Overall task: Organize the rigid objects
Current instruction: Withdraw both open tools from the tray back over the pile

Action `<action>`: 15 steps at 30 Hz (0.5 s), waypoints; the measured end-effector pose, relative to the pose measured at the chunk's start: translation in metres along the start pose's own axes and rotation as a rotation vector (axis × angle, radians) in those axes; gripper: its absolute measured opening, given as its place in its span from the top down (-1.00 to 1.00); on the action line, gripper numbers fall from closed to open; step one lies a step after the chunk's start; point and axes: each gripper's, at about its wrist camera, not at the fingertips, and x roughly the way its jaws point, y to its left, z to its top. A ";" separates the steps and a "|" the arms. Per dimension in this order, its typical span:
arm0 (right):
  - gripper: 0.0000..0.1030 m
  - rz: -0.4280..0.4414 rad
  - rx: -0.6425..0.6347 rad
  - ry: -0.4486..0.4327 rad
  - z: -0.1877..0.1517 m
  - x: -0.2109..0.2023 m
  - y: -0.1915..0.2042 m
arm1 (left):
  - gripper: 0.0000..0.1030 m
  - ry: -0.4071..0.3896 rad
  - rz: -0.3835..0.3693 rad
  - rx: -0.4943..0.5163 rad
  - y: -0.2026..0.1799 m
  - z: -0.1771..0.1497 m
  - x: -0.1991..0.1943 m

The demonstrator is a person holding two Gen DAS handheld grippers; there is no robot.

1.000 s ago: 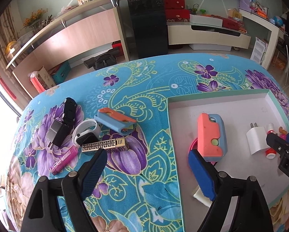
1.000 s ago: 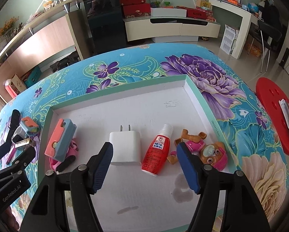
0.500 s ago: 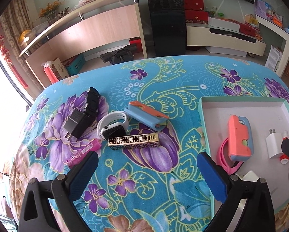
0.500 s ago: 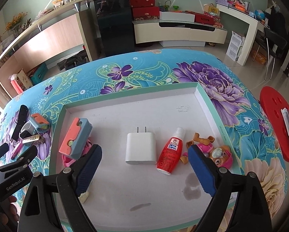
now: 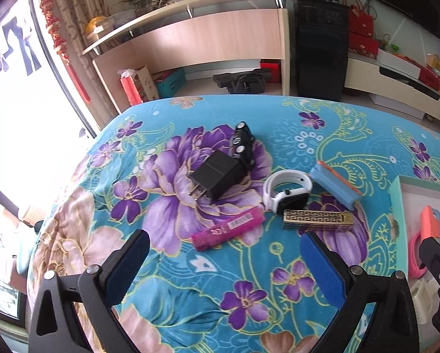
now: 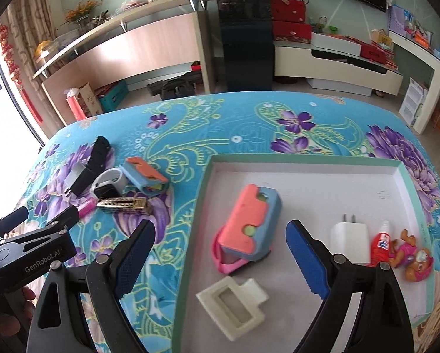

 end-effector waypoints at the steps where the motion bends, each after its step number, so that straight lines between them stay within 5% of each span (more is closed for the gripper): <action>1: -0.76 0.019 0.004 0.002 0.000 0.003 0.006 | -1.00 0.003 0.012 -0.009 0.006 0.000 0.001; 15: -0.76 0.007 -0.023 0.044 -0.006 0.029 0.047 | -1.00 0.025 0.036 -0.081 0.047 0.008 0.017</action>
